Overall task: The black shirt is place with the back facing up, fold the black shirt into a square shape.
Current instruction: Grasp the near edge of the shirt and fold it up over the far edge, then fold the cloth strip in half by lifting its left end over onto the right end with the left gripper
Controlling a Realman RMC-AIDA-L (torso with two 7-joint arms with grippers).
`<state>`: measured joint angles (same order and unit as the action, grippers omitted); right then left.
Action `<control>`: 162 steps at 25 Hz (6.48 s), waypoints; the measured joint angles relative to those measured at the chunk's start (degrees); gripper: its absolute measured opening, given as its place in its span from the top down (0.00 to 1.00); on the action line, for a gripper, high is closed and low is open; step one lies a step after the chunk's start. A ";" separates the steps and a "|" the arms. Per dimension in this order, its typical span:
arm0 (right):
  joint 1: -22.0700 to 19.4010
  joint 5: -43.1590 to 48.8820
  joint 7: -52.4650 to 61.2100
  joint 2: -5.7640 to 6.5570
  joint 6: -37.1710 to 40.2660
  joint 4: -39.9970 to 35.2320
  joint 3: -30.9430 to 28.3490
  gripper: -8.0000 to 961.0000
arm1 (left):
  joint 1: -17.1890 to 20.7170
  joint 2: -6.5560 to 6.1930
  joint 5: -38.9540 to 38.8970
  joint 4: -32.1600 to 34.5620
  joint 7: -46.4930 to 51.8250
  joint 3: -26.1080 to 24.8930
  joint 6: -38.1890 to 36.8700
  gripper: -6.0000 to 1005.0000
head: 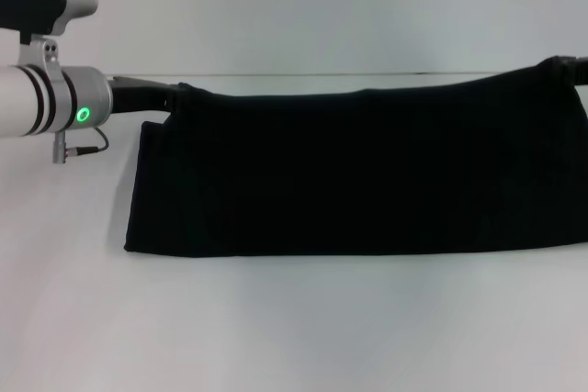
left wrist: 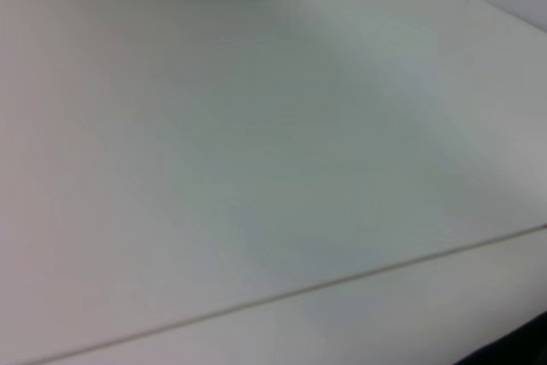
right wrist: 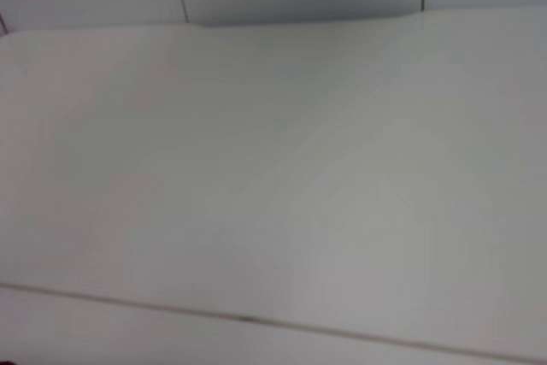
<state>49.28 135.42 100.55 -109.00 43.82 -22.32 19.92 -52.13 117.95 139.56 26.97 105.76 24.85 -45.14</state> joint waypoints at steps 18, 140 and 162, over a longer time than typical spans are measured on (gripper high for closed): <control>1.12 -0.60 -1.23 -1.71 -7.70 2.58 0.23 0.86 | -1.11 3.36 -0.72 -0.79 -0.49 0.64 13.71 0.97; -8.41 -9.40 1.64 -1.34 30.62 -9.50 6.90 0.06 | 12.50 -1.54 10.02 8.27 43.68 -5.17 -27.72 0.81; -5.73 -13.26 2.63 -5.26 25.56 -8.94 7.07 0.07 | 16.68 -6.35 1.92 16.53 26.72 -21.18 -42.30 0.91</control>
<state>43.54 122.16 103.18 -114.26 69.39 -31.25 26.99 -35.46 111.61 141.49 43.50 132.48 3.67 -87.44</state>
